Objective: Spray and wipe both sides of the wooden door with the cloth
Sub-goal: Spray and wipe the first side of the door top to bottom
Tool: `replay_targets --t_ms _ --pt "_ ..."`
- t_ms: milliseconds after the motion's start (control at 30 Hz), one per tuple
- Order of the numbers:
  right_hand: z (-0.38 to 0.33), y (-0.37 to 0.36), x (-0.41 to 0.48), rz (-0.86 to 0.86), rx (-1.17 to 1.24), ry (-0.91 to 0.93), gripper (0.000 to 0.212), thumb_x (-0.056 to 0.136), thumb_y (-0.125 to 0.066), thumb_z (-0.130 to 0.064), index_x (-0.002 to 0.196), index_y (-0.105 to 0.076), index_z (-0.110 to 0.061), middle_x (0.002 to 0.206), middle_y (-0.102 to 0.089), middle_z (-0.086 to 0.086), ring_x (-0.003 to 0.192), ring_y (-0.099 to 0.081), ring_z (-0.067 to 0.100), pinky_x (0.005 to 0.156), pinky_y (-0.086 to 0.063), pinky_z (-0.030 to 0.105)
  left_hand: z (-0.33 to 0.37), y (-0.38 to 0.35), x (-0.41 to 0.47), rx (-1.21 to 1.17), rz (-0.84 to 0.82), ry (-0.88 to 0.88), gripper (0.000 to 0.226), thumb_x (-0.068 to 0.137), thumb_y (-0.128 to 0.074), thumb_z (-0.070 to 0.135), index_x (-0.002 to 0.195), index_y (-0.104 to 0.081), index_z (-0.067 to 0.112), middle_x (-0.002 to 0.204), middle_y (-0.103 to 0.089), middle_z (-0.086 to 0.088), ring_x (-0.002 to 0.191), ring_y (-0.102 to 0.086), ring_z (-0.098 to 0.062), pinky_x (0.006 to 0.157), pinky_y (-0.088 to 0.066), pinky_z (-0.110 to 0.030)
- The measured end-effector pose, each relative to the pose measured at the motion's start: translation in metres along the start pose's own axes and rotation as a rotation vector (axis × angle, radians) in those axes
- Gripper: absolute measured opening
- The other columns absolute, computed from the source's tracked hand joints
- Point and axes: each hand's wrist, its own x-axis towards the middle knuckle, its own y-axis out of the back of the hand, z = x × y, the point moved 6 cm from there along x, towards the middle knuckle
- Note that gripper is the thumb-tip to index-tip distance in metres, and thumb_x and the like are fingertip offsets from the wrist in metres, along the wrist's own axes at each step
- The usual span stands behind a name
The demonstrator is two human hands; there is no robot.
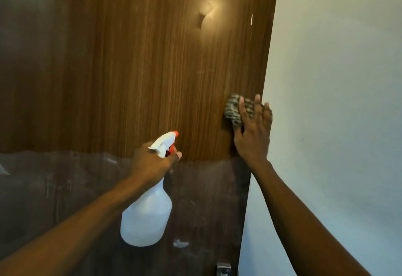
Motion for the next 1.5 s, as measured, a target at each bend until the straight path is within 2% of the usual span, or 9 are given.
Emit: replay_targets --t_ms 133,300,433,567,800,967,1133,1333,1500 --pt "-0.016 -0.006 0.006 0.008 -0.036 0.134 0.062 0.1 -0.042 -0.05 0.157 -0.028 -0.031 0.167 -0.013 0.007 0.154 -0.003 0.034 0.124 0.001 0.053 0.0 -0.02 -0.009 0.025 -0.037 -0.004 0.059 0.072 -0.071 0.046 0.12 -0.055 0.014 0.11 -0.065 -0.008 0.089 -0.066 -0.025 0.089 -0.054 -0.042" --pt "-0.005 -0.024 -0.105 -0.127 -0.026 0.524 0.058 0.1 -0.051 -0.04 0.155 -0.035 -0.028 0.166 -0.018 0.009 0.154 -0.008 0.036 0.119 -0.017 0.063 -0.005 -0.051 -0.026 -0.084 -0.069 -0.001 0.05 0.077 -0.073 0.03 0.121 -0.055 0.013 0.104 -0.063 -0.009 0.091 -0.064 -0.026 0.086 -0.054 -0.042" --pt "0.038 -0.02 -0.149 -0.093 -0.015 0.394 0.054 0.104 -0.038 -0.045 0.154 -0.036 -0.025 0.166 -0.019 0.009 0.153 -0.015 0.036 0.116 -0.026 0.063 -0.023 -0.066 -0.042 -0.102 -0.047 0.01 0.044 0.083 -0.068 0.016 0.125 -0.056 0.022 0.102 -0.064 -0.011 0.099 -0.063 -0.034 0.086 -0.052 -0.042" --pt "0.03 -0.025 -0.133 -0.04 0.121 0.006 0.06 0.099 -0.044 -0.041 0.155 -0.035 -0.021 0.167 -0.013 0.01 0.154 -0.007 0.035 0.123 -0.01 0.058 -0.054 -0.071 -0.057 -0.106 -0.041 0.135 0.036 0.085 -0.066 0.022 0.118 -0.052 0.023 0.106 -0.06 -0.001 0.089 -0.062 -0.023 0.079 -0.048 -0.028" --pt "0.035 -0.046 -0.22 -0.183 -0.041 0.495 0.054 0.105 -0.032 -0.048 0.154 -0.034 -0.026 0.164 -0.024 0.011 0.153 -0.013 0.037 0.116 -0.024 0.063 -0.1 -0.081 -0.086 -0.026 -0.037 0.222 0.033 0.084 -0.067 0.024 0.111 -0.049 0.016 0.105 -0.059 0.001 0.072 -0.058 -0.01 0.052 -0.045 -0.007" --pt "0.042 -0.035 -0.216 -0.172 0.023 0.24 0.057 0.106 -0.024 -0.05 0.153 -0.037 -0.021 0.164 -0.021 0.017 0.151 -0.015 0.042 0.119 -0.019 0.061 -0.119 -0.083 -0.103 0.017 0.011 0.236 0.033 0.079 -0.071 0.031 0.105 -0.057 0.017 0.103 -0.068 -0.004 0.081 -0.065 -0.02 0.08 -0.056 -0.032" --pt "-0.008 -0.047 -0.18 -0.079 0.048 0.074 0.061 0.101 -0.038 -0.048 0.156 -0.031 -0.023 0.165 -0.02 0.014 0.153 -0.011 0.04 0.122 -0.002 0.058 -0.116 -0.084 -0.102 0.152 0.012 0.172 0.038 0.081 -0.068 0.037 0.114 -0.052 0.026 0.093 -0.053 0.017 0.068 -0.051 0.001 0.053 -0.038 0.0" --pt "-0.012 -0.067 -0.254 -0.211 0.003 0.628 0.061 0.096 -0.052 -0.04 0.153 -0.038 -0.027 0.166 -0.02 0.008 0.153 -0.013 0.034 0.123 -0.008 0.055 -0.12 -0.063 -0.101 0.099 0.076 0.165 0.042 0.079 -0.07 0.034 0.115 -0.053 0.022 0.105 -0.057 0.007 0.074 -0.053 -0.002 0.06 -0.036 -0.002" --pt "-0.019 -0.054 -0.207 -0.074 0.029 0.173 0.061 0.096 -0.052 -0.036 0.154 -0.039 -0.022 0.164 -0.023 0.015 0.152 -0.015 0.04 0.121 -0.009 0.06 -0.126 -0.025 -0.102 0.079 0.155 0.193 0.027 0.08 -0.07 0.03 0.098 -0.051 0.024 0.095 -0.059 0.004 0.076 -0.057 -0.011 0.071 -0.044 -0.015"
